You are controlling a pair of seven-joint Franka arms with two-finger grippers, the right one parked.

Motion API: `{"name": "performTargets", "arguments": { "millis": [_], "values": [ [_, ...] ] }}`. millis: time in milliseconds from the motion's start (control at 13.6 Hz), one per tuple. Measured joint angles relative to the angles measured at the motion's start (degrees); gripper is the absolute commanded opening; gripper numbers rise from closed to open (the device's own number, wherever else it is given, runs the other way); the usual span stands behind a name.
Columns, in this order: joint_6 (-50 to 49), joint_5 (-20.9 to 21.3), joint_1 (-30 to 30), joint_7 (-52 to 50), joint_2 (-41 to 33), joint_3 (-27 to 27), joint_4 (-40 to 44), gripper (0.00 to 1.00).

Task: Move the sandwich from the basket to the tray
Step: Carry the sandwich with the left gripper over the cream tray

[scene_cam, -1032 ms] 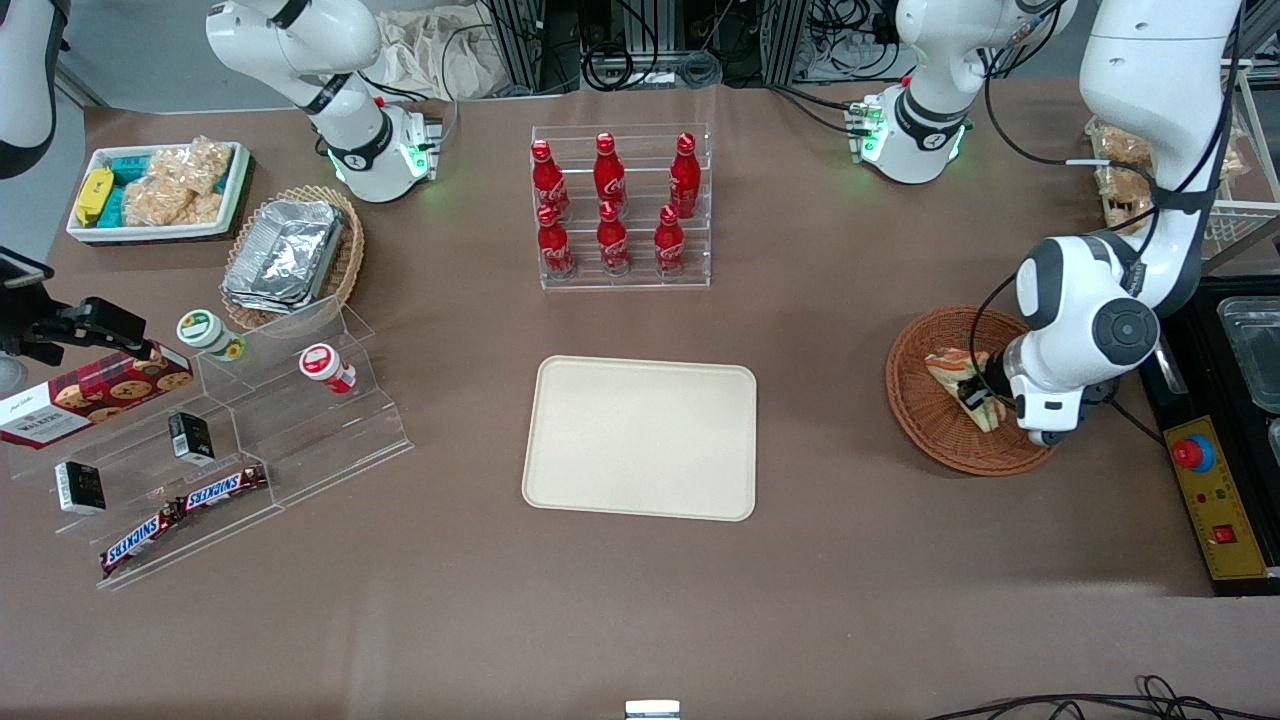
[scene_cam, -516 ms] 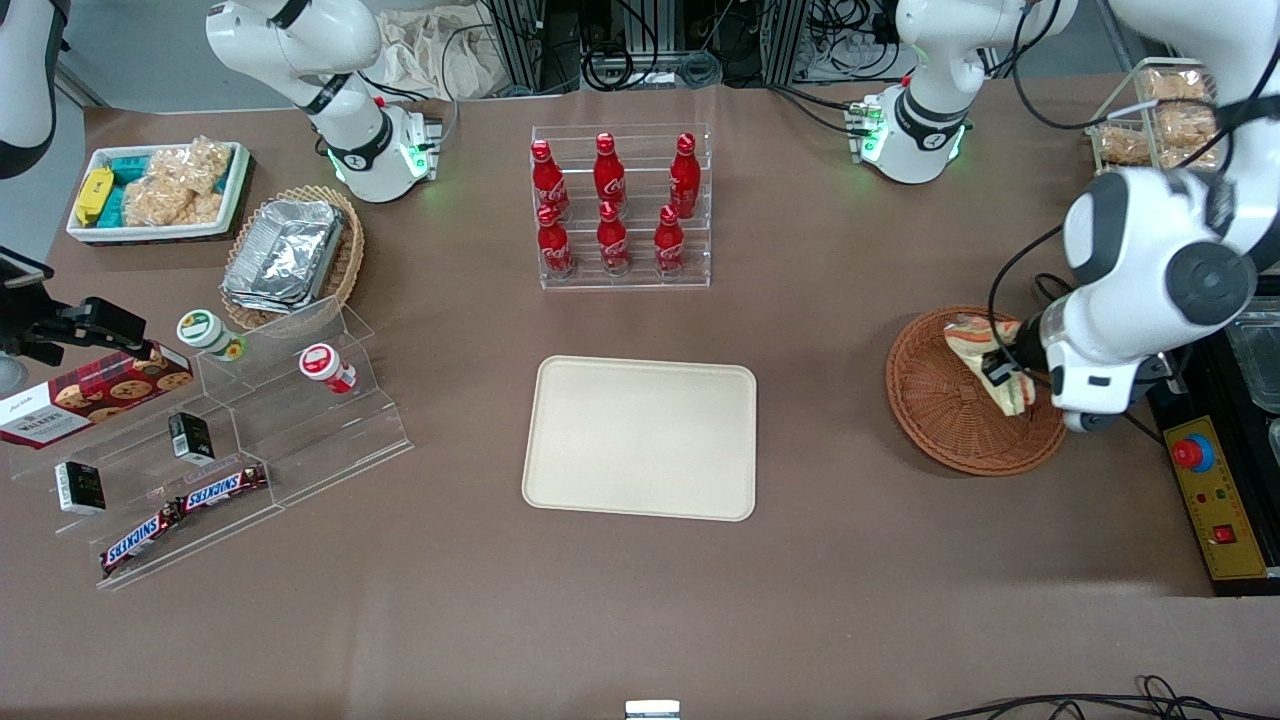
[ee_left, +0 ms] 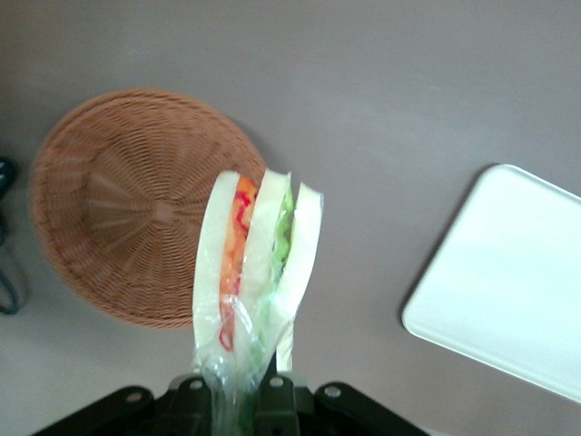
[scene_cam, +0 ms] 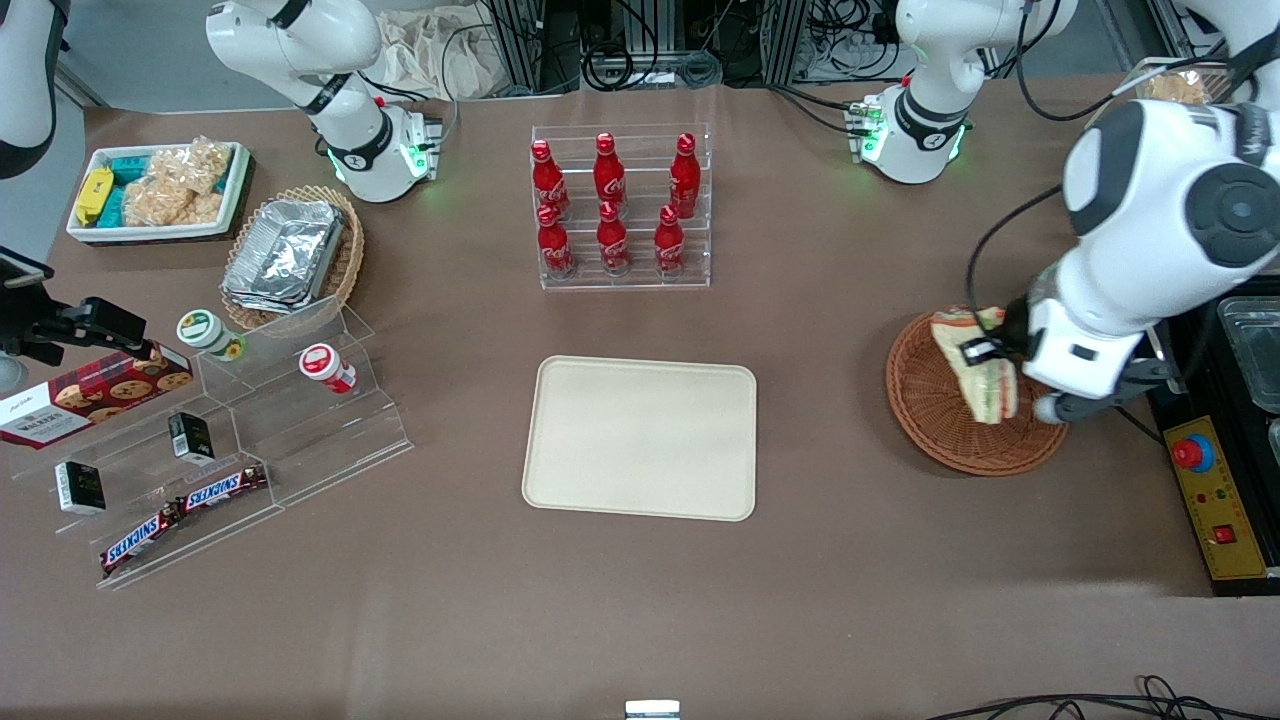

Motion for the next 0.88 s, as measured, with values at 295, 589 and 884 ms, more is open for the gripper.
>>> {"name": "performTargets", "arguments": {
  "millis": [295,589,884],
  "values": [
    [5.06,-0.39,-0.46,0.23,5.04,-8.75,0.69,0.00],
    [14.39,4.60,-6.98,0.12,14.10,-10.81,0.93,0.00],
    [22.37,12.13,-12.72,-6.27,22.49,-10.84,2.03,0.00]
  ]
}}
